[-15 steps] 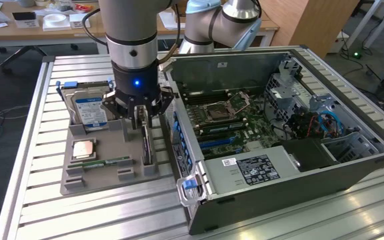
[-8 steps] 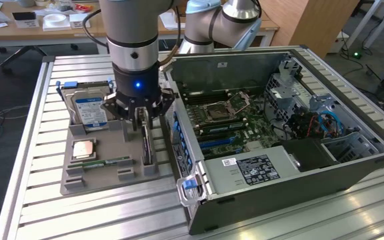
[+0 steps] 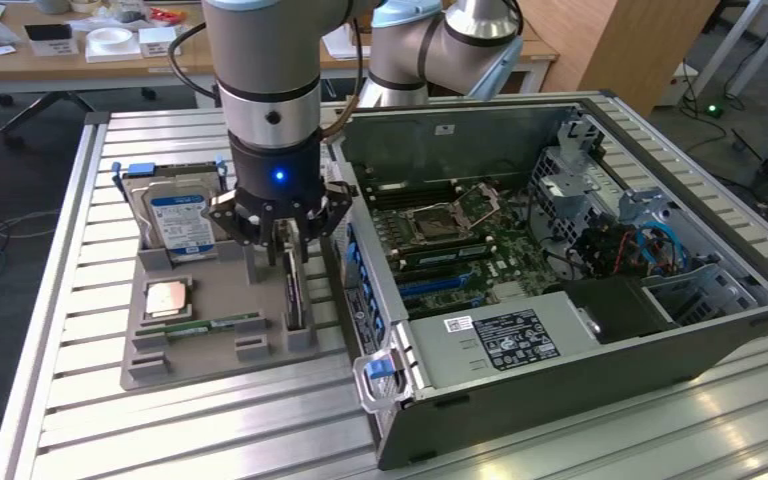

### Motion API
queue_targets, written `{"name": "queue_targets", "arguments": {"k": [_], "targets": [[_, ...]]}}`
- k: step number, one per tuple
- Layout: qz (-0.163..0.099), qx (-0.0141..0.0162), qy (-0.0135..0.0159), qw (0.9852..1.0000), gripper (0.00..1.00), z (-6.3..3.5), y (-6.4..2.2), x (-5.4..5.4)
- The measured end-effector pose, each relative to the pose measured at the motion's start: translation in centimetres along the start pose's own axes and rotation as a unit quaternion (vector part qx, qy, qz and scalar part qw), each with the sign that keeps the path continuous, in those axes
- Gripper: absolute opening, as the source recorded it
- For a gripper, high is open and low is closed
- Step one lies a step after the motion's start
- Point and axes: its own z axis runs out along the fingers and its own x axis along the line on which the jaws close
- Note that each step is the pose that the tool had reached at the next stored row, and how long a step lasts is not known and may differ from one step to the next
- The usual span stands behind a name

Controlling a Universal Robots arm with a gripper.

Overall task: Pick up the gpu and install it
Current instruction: 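Pick up the gpu and move the gpu toward the slot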

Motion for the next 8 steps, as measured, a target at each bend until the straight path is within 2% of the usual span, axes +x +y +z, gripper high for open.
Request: {"name": "queue_targets", "arguments": {"k": [3, 8], "targets": [[0.000, -0.0001, -0.0001, 1.0000, 0.42, 0.15, -0.01, 0.0], [0.000, 0.0000, 0.0000, 1.0000, 0.42, 1.03, -0.05, 0.0]]}}
